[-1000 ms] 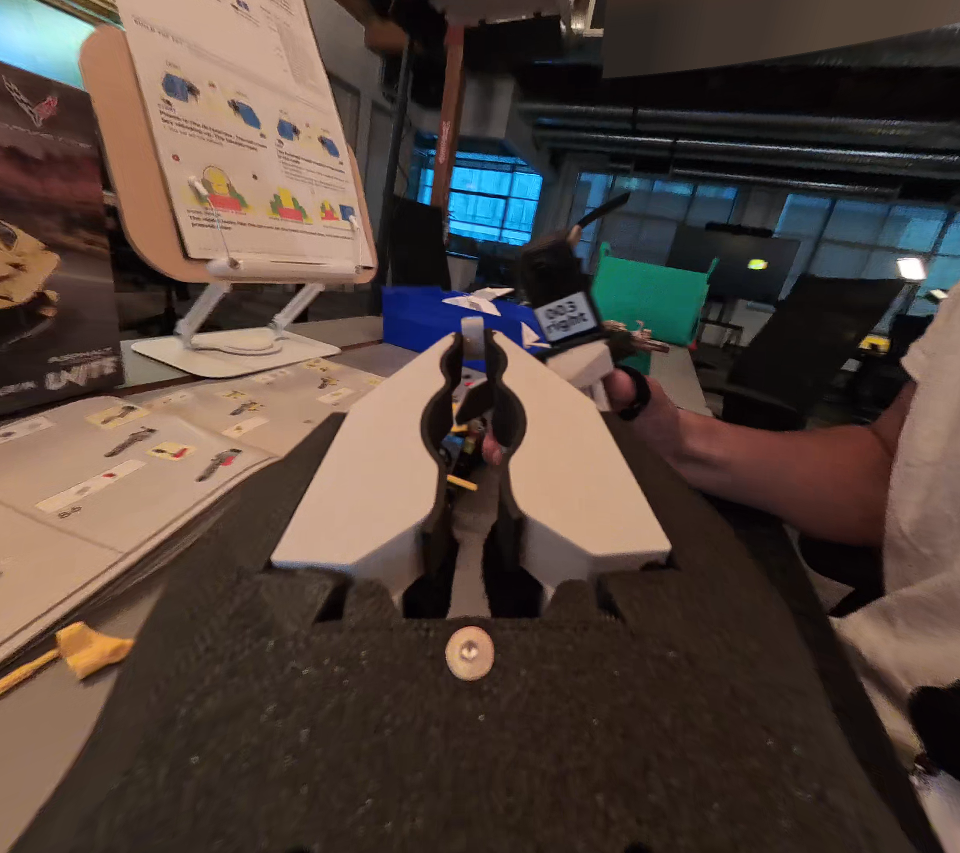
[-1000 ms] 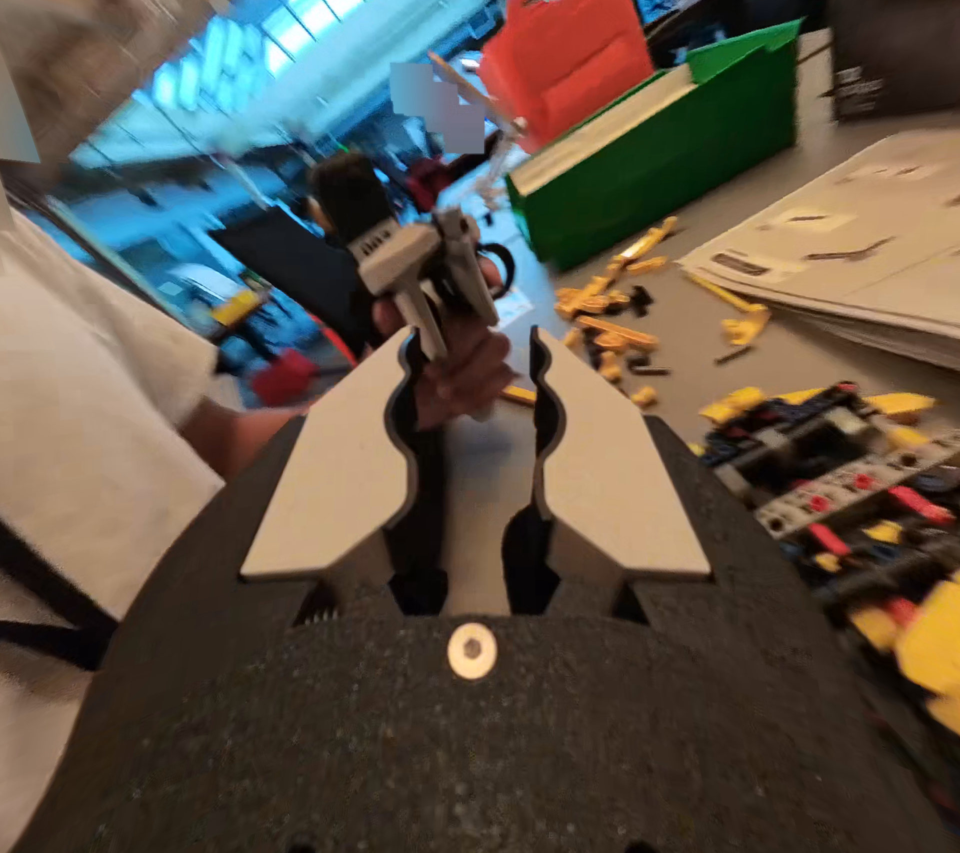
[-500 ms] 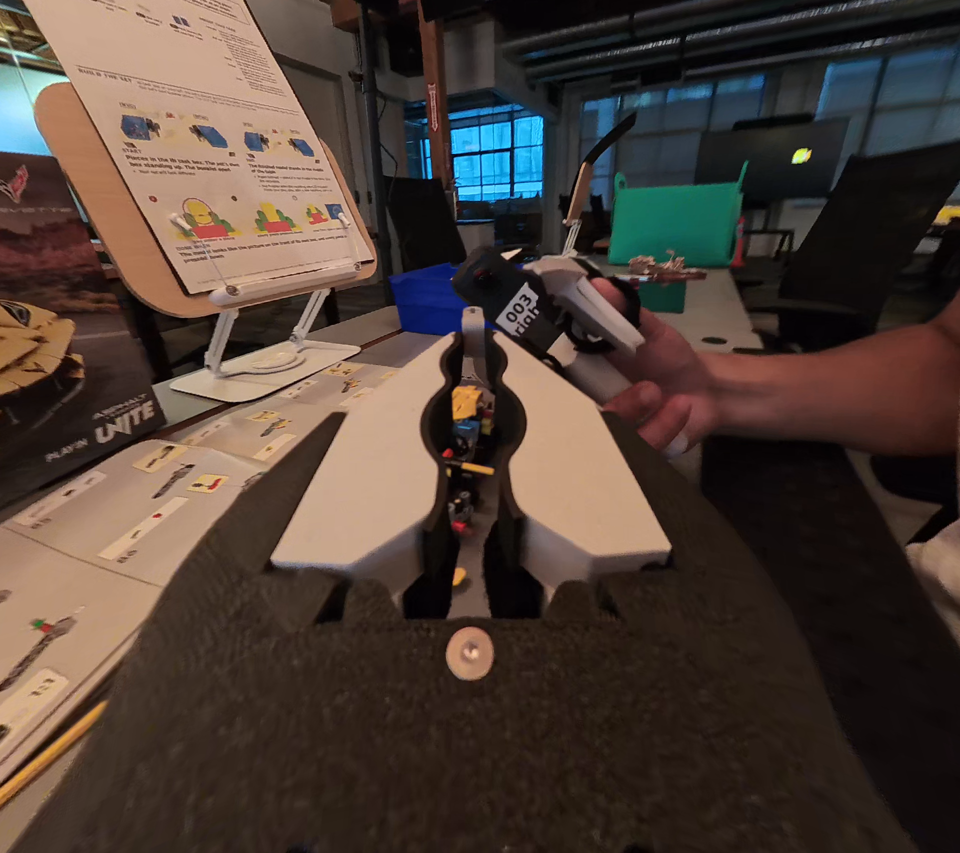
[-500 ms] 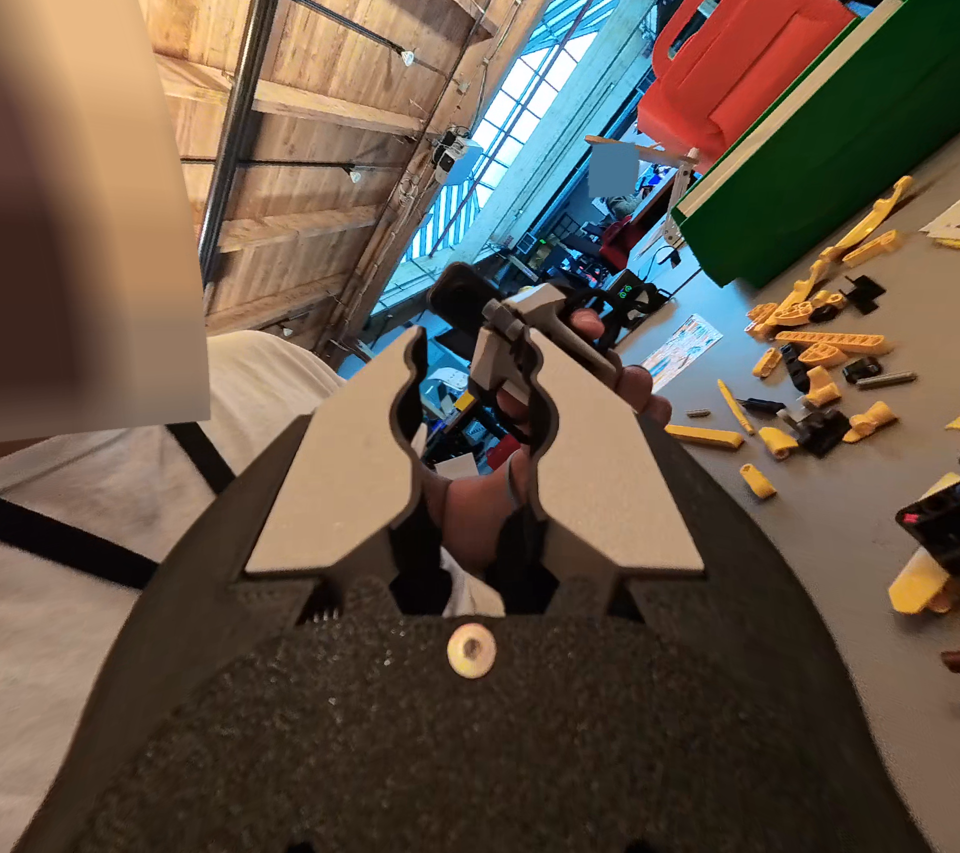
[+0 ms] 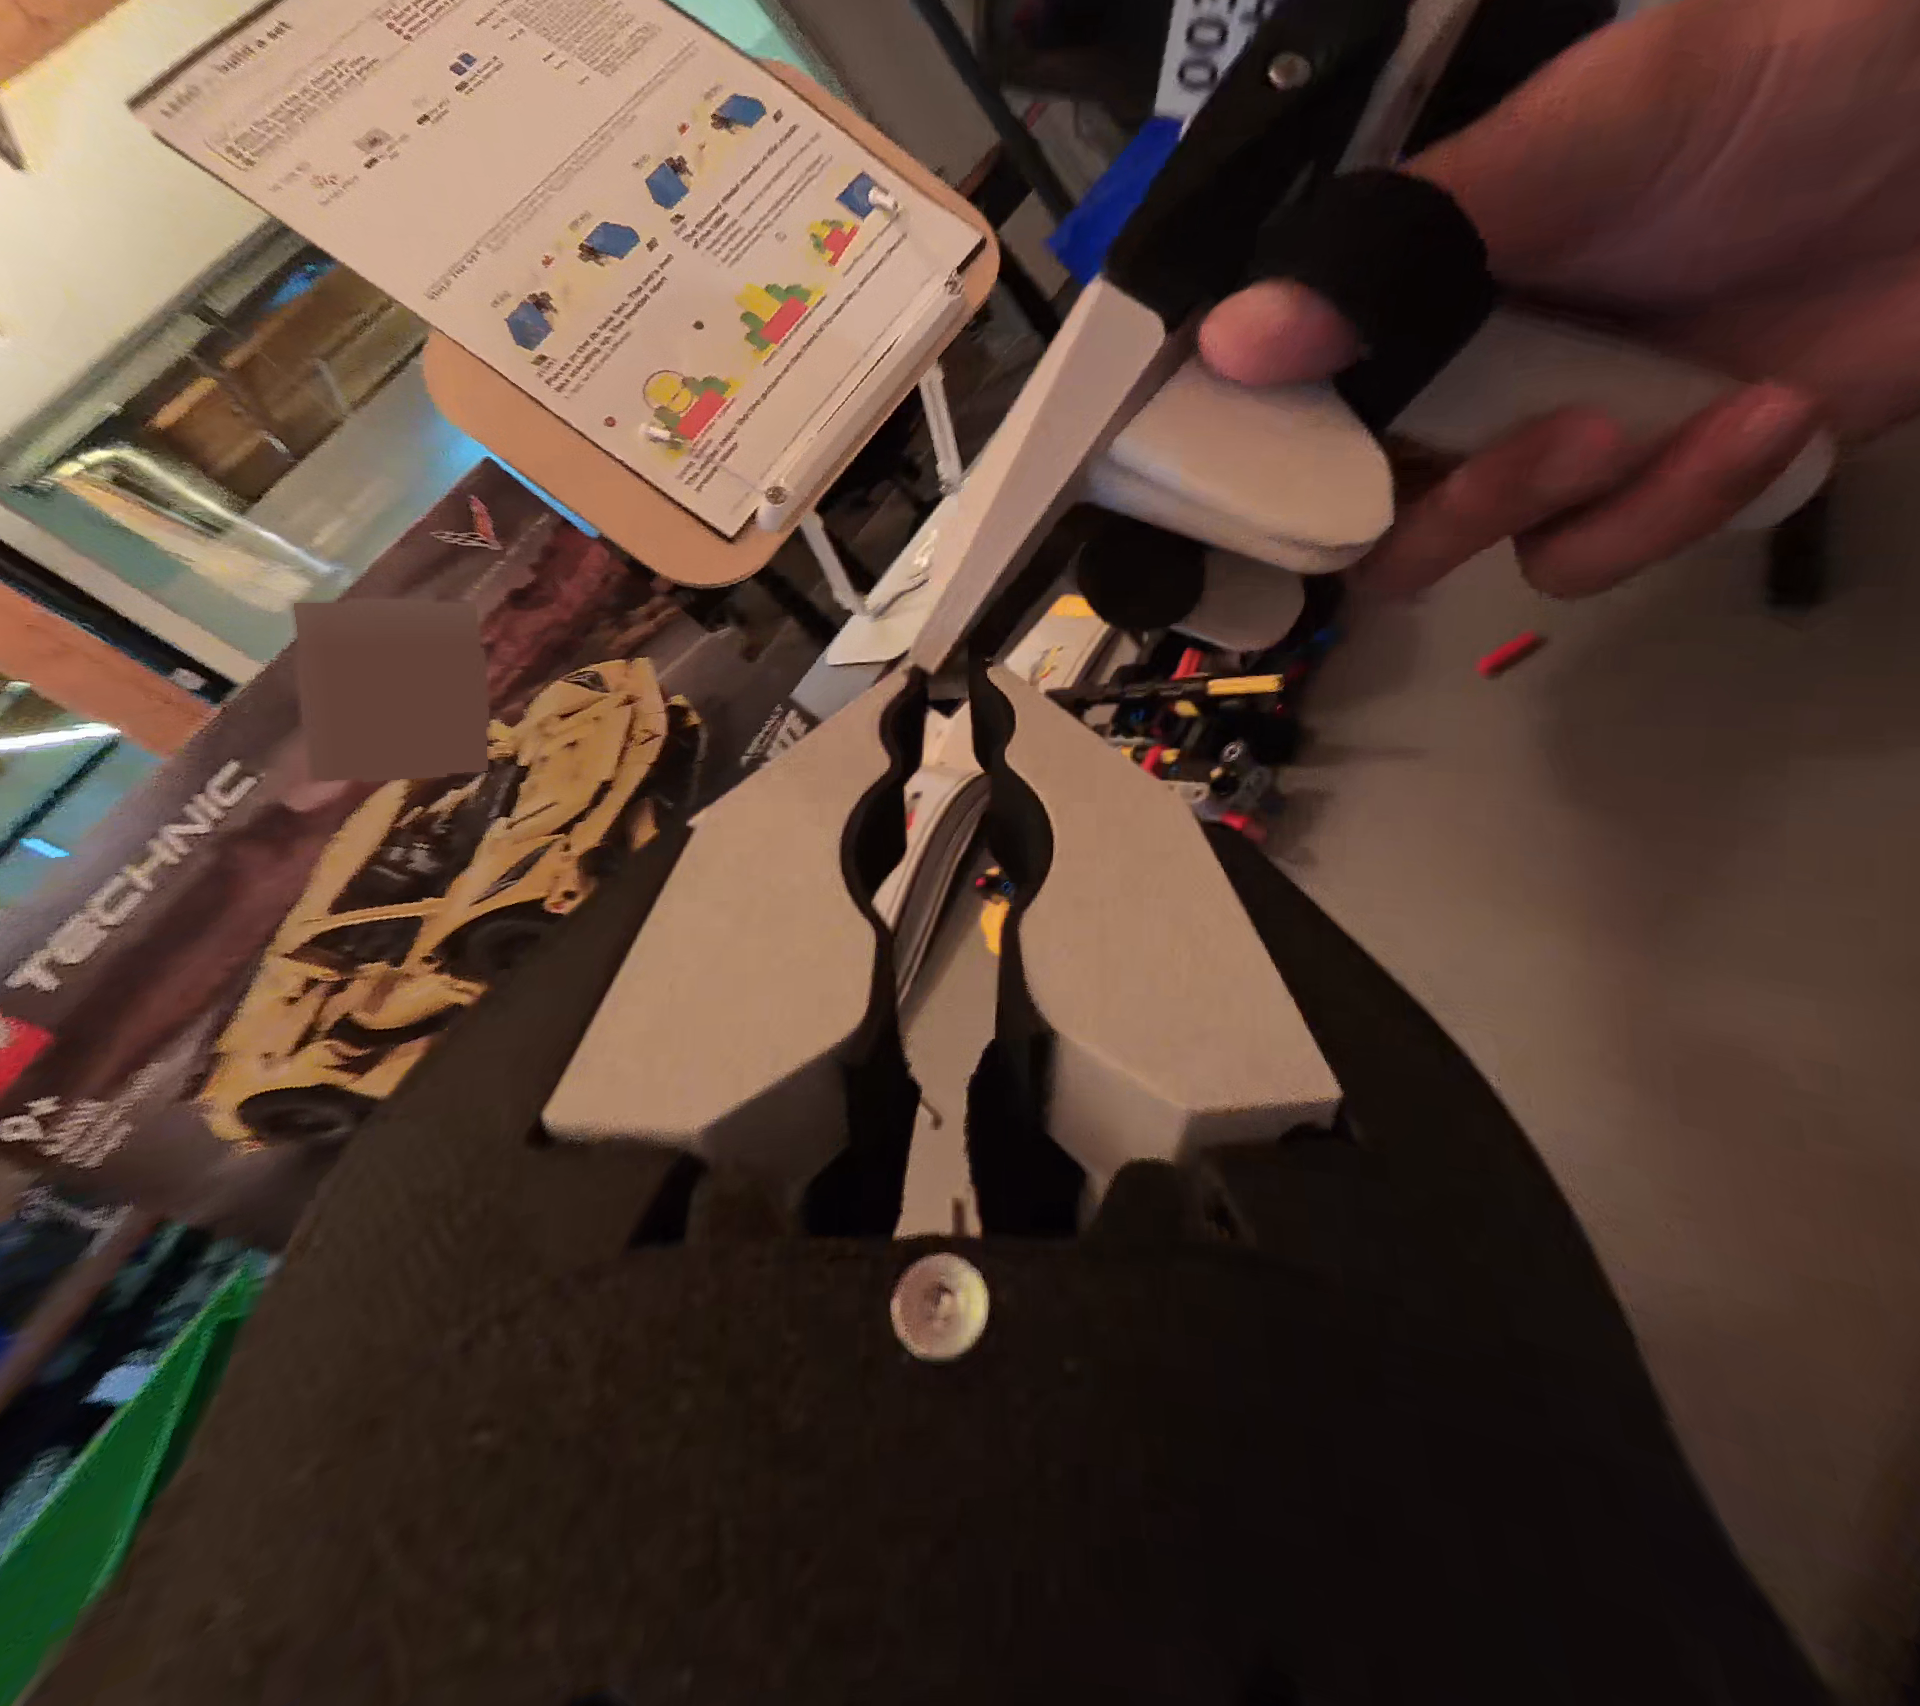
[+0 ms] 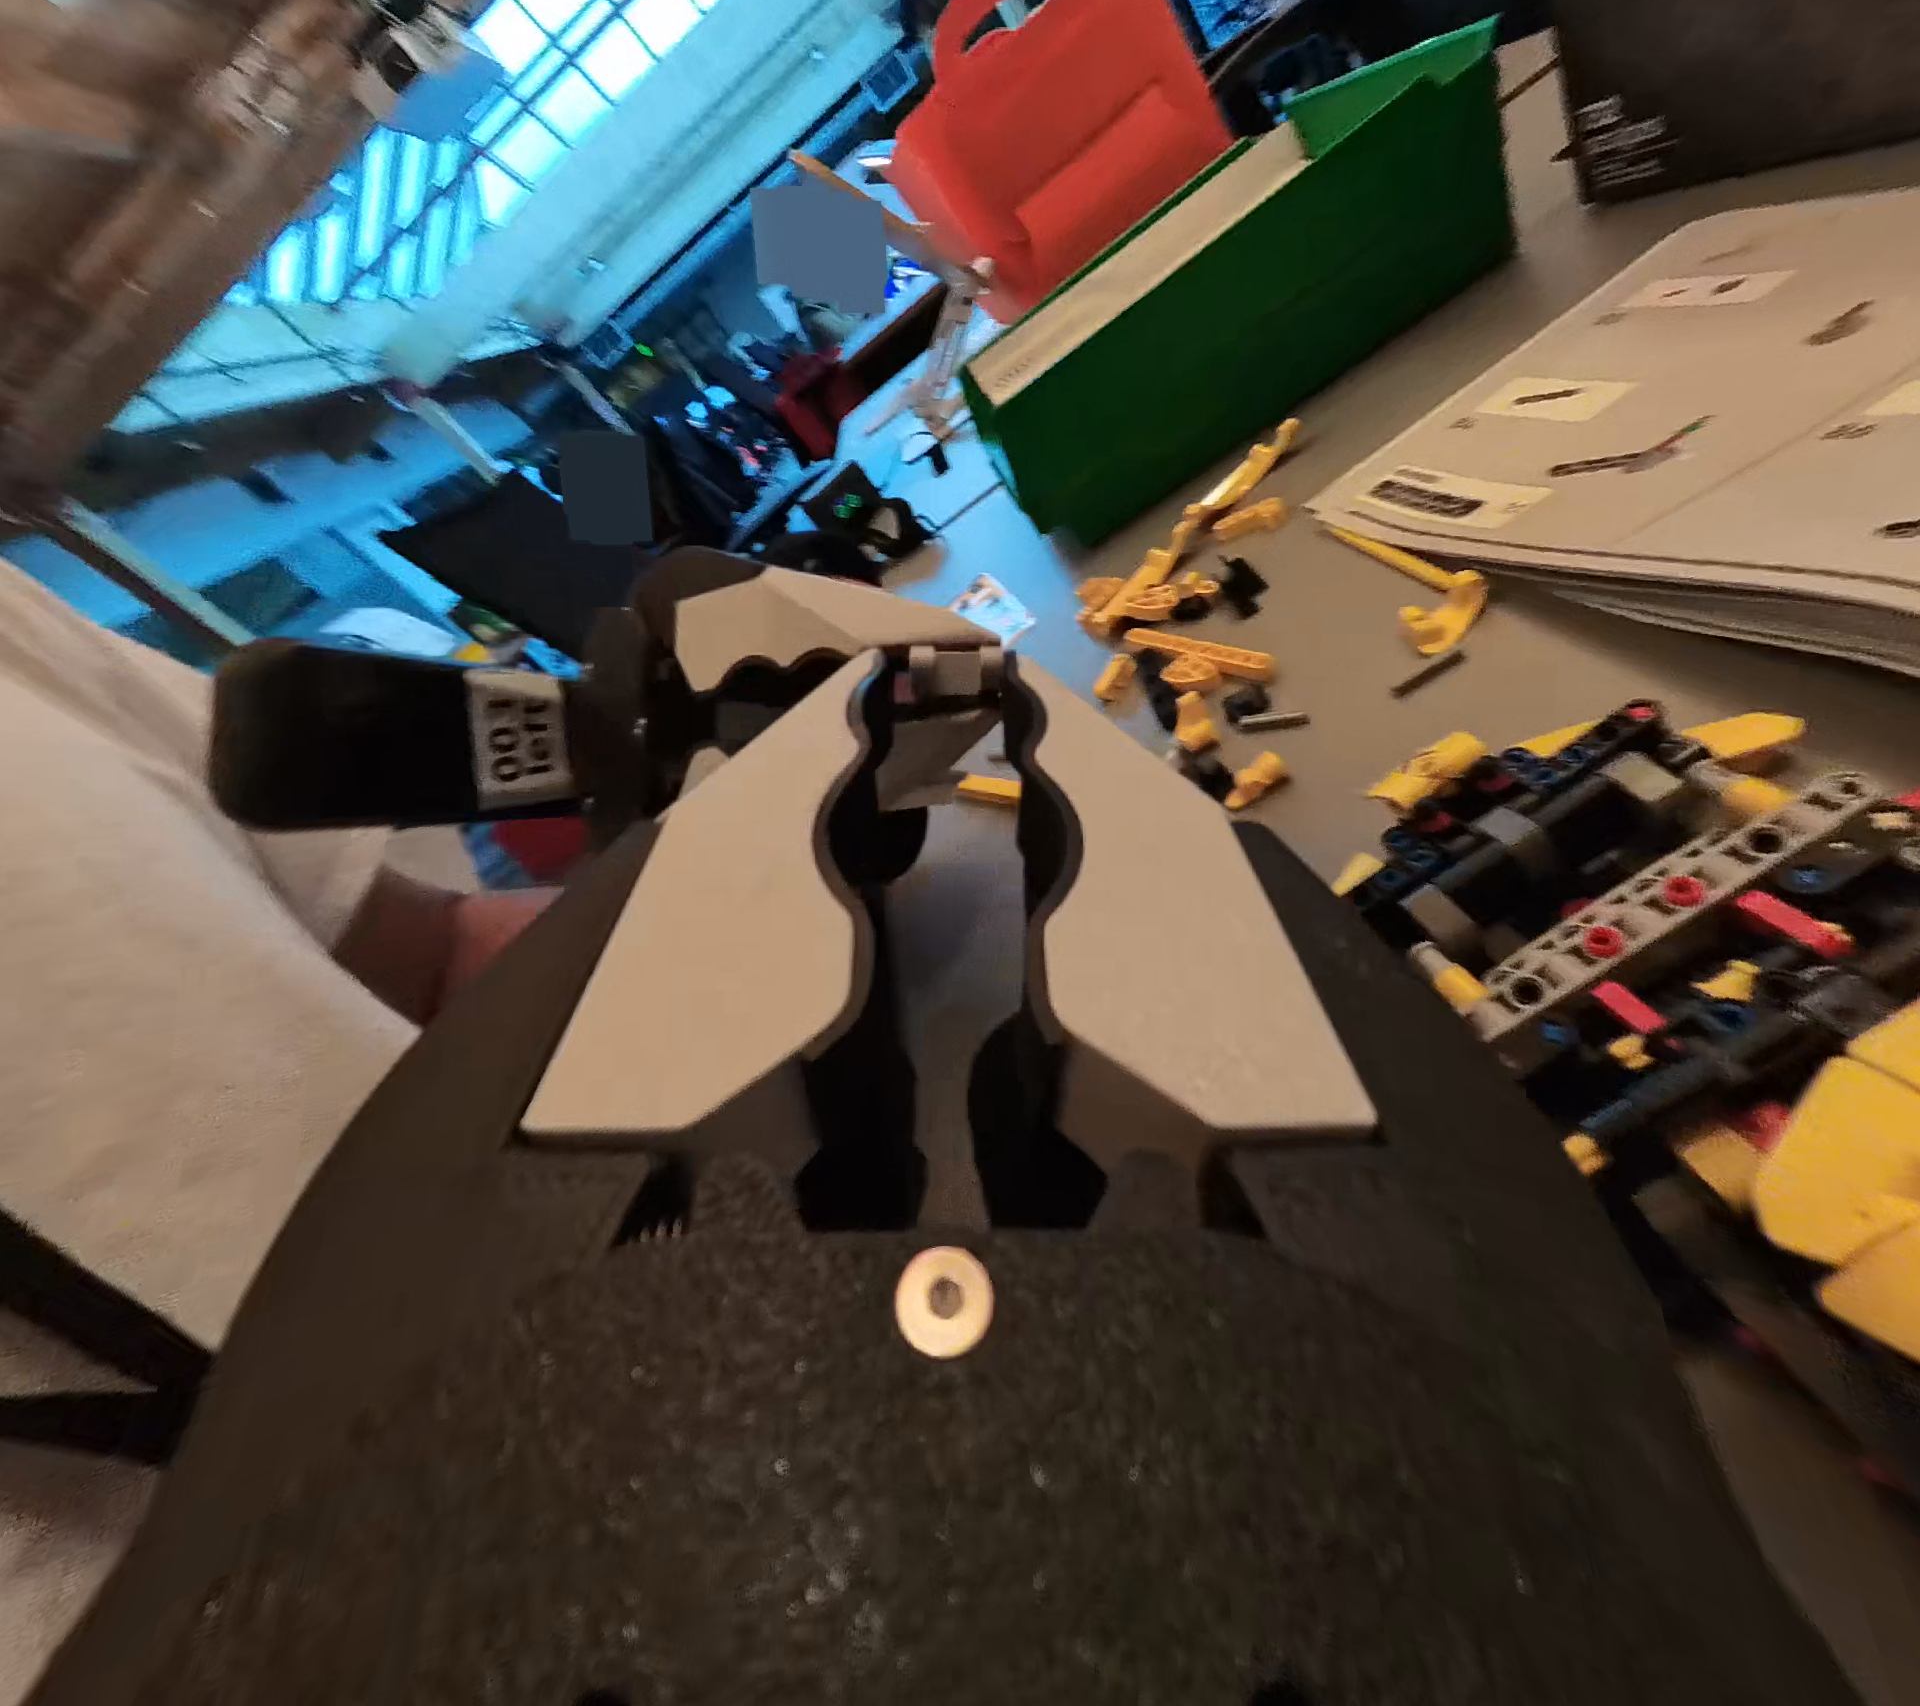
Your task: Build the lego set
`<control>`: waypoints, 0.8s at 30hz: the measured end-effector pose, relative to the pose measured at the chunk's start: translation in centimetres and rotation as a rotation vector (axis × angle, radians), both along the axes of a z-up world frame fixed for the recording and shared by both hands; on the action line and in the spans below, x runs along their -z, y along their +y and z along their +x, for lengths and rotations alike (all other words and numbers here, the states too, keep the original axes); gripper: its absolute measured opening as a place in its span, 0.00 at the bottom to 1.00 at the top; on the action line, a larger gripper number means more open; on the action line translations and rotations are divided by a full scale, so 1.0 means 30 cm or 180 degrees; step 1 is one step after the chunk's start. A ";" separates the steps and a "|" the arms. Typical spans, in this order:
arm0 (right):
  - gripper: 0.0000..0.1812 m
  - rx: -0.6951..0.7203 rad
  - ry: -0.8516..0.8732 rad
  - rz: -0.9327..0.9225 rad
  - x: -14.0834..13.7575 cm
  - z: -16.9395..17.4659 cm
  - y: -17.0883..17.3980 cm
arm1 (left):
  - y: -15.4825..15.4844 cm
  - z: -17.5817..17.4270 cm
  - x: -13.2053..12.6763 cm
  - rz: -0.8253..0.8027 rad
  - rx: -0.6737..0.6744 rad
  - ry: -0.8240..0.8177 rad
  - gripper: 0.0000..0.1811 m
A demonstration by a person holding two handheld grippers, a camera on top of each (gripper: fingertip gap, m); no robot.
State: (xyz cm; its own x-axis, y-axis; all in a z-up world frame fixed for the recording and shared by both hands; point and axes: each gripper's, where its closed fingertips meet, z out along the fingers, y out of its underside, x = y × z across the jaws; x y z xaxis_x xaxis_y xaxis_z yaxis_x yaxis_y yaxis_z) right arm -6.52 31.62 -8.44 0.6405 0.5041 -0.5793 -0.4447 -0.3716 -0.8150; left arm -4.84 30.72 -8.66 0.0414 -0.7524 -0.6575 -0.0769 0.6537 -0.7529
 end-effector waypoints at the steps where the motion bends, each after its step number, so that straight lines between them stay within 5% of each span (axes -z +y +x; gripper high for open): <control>1: 0.10 0.0038 -0.0105 0.0023 0.000 0.004 -0.001 | 0.001 0.002 0.001 0.0075 -0.0061 -0.0003 0.04; 5: 0.09 0.0314 -0.0807 0.0118 0.023 0.024 0.006 | 0.013 0.009 0.028 0.0159 -0.0284 0.0116 0.04; 10: 0.09 0.0713 -0.1898 0.0401 0.025 0.043 0.006 | 0.018 0.008 0.030 0.0867 -0.0689 -0.0068 0.04; 18: 0.09 0.0288 -0.1034 0.0255 0.011 0.026 -0.016 | -0.002 -0.001 0.012 0.0740 -0.0588 -0.0112 0.00; 24: 0.08 0.0396 -0.1424 0.0275 0.026 0.042 -0.014 | -0.008 0.012 0.051 0.0987 -0.0644 0.0024 0.01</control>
